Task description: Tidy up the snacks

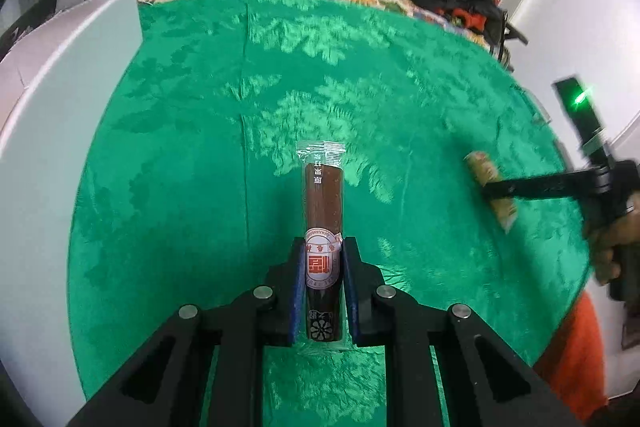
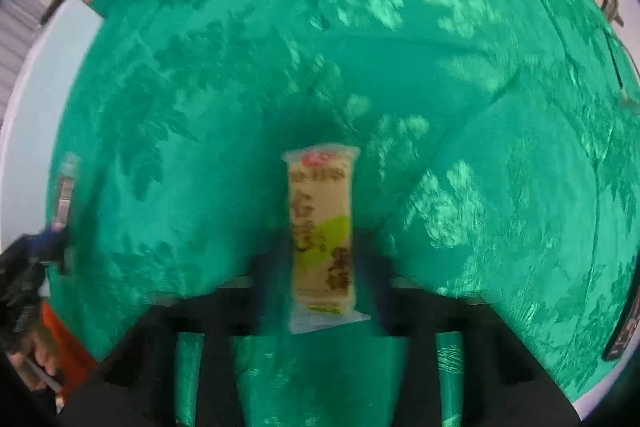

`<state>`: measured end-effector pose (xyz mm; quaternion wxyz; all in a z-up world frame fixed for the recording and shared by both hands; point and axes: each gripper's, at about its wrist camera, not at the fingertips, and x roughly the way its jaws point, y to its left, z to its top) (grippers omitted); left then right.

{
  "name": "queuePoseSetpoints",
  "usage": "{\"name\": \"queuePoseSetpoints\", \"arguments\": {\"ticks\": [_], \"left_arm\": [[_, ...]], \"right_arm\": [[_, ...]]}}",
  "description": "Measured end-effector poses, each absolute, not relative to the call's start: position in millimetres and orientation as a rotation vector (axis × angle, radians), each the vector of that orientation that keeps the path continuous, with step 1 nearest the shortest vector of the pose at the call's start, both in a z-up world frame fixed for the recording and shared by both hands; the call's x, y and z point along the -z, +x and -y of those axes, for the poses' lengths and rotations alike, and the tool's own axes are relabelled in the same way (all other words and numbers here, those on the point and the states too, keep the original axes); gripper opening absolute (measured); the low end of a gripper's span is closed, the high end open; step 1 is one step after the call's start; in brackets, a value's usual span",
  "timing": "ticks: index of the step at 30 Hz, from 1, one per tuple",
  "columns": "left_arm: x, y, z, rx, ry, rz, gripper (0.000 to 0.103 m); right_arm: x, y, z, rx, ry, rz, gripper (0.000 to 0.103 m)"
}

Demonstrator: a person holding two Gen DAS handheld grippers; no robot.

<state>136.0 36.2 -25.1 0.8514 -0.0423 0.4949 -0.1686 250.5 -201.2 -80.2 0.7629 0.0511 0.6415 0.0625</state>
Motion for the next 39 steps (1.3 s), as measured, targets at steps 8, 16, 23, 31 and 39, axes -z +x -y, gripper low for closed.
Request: {"name": "queuePoseSetpoints", "arguments": {"ticks": [8, 16, 23, 31, 39], "left_arm": [[-32.2, 110.0, -88.8, 0.321, -0.185, -0.924, 0.017], [-95.6, 87.9, -218.7, 0.102, -0.227, -0.789, 0.017], [-70.0, 78.3, -312.5, -0.127, -0.236, -0.848, 0.017], [-39.0, 65.6, -334.7, -0.233, -0.279, -0.864, 0.073], [-82.2, 42.1, -322.6, -0.334, -0.173, -0.702, 0.088]], "right_arm": [[16.5, 240.5, 178.2, -0.235, 0.136, -1.269, 0.03], [-69.5, 249.5, 35.8, -0.563, 0.109, -1.141, 0.03], [-111.5, 243.1, -134.2, -0.879, 0.058, -1.061, 0.031], [-61.3, 226.0, -209.8, -0.873, -0.022, -1.117, 0.058], [-77.6, 219.4, -176.9, -0.817, -0.069, -1.045, 0.061]]}}
